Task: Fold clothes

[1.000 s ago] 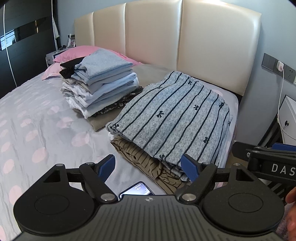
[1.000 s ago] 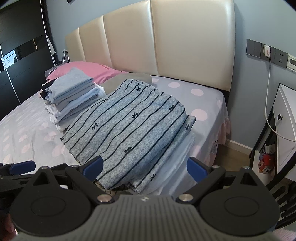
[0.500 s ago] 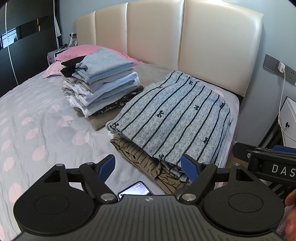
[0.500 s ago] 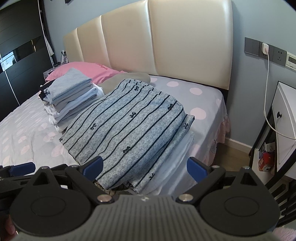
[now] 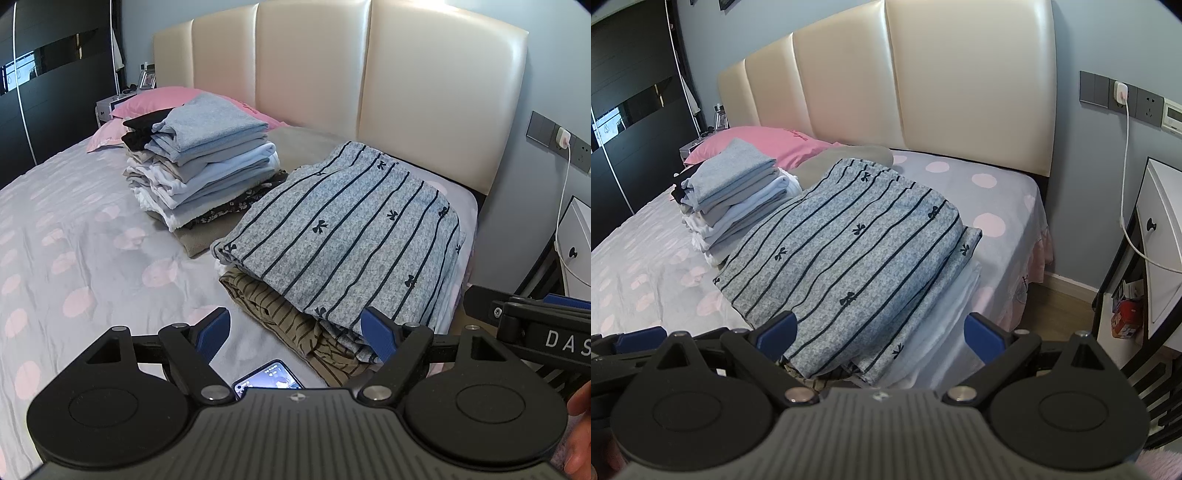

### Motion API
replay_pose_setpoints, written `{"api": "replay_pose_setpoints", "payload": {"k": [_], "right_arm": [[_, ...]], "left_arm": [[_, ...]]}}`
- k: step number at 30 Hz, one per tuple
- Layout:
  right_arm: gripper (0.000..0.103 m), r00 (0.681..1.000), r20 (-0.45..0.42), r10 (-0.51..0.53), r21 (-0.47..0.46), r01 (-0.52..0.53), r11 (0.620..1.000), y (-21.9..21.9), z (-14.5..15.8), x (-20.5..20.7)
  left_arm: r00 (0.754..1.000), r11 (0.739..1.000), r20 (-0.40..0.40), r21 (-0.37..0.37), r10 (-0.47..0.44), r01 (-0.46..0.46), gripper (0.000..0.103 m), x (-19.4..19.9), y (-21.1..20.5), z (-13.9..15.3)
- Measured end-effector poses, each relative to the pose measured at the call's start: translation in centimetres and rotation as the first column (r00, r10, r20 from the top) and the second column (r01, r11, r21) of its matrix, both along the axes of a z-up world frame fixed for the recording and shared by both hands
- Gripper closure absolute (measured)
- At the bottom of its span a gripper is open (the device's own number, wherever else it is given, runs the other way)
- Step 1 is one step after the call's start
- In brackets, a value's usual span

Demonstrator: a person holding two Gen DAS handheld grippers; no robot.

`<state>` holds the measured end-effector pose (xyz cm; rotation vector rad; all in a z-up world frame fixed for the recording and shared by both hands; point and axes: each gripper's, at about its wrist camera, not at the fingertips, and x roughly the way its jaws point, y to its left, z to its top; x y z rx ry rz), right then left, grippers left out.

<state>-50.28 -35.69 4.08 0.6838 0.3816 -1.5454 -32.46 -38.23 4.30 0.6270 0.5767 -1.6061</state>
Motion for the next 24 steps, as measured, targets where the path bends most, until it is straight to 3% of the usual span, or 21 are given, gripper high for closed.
{"api": "replay_pose_setpoints", "payload": {"k": [24], "right_arm": [[0.005, 0.999, -0.002, 0.050, -0.010, -0.050, 0.999, 0.23, 0.15, 0.65]], "left_arm": [[1.000, 1.000, 0.023, -0.001, -0.004, 0.004, 0.025, 0.40, -0.03, 0.13]]}}
